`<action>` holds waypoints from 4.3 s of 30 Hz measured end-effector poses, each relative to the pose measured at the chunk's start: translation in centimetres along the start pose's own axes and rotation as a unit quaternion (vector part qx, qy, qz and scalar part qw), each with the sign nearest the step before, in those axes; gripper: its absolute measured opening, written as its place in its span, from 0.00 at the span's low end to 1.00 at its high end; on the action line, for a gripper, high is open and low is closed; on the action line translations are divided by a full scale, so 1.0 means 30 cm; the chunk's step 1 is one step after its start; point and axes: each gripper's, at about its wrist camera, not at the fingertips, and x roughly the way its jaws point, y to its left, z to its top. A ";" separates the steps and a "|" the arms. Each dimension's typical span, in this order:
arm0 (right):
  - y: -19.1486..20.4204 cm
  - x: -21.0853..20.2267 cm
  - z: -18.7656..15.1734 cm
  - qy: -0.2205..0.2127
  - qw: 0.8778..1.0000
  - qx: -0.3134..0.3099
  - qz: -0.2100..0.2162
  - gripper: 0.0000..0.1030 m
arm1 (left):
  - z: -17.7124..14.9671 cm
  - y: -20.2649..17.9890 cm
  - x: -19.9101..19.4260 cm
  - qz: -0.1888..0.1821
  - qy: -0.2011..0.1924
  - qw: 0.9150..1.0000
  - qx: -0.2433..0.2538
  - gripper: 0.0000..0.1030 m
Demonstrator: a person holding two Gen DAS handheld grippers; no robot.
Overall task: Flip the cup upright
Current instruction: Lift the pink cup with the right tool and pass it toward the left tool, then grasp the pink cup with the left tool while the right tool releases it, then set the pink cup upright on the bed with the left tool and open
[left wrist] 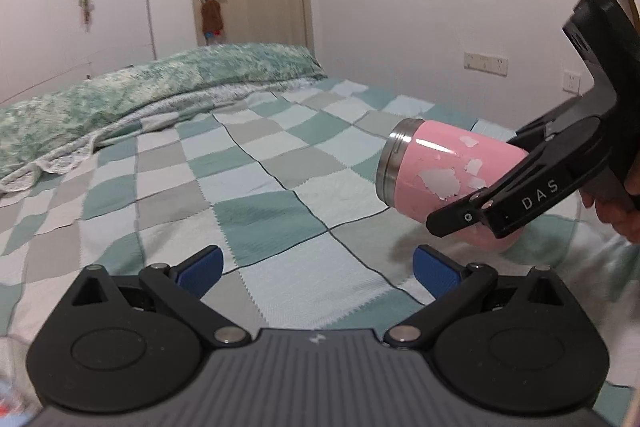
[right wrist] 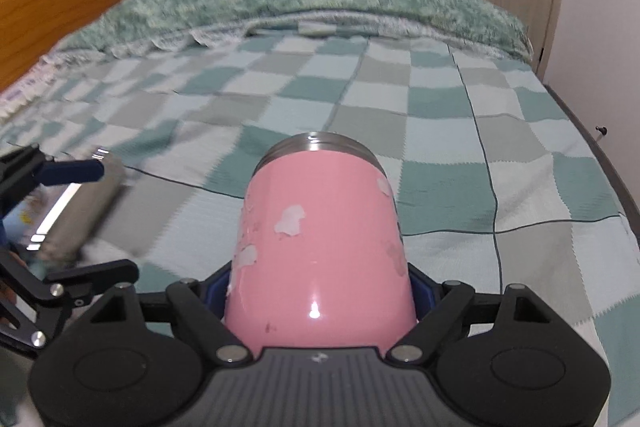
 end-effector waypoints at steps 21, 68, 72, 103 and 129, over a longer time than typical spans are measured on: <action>0.396 -0.124 -0.365 0.038 0.993 0.107 0.018 0.81 | -0.290 -0.075 -0.574 0.127 0.048 0.985 -0.107 1.00; -0.162 -0.330 -0.535 -0.145 0.988 0.035 0.044 1.00 | -0.124 -0.230 -0.042 0.075 0.247 0.910 -0.326 0.84; -0.177 -0.325 -0.557 -0.145 0.987 0.051 0.043 1.00 | -0.120 -0.268 -0.063 0.084 0.231 0.921 -0.304 0.84; -0.107 -0.360 -0.581 -0.251 0.965 0.077 0.001 1.00 | 0.044 -0.445 -0.201 0.115 -0.017 0.988 -0.105 0.83; 0.043 -0.419 -0.626 -0.277 0.960 0.031 0.008 1.00 | -0.151 -0.293 -0.529 0.150 -0.123 0.973 -0.122 1.00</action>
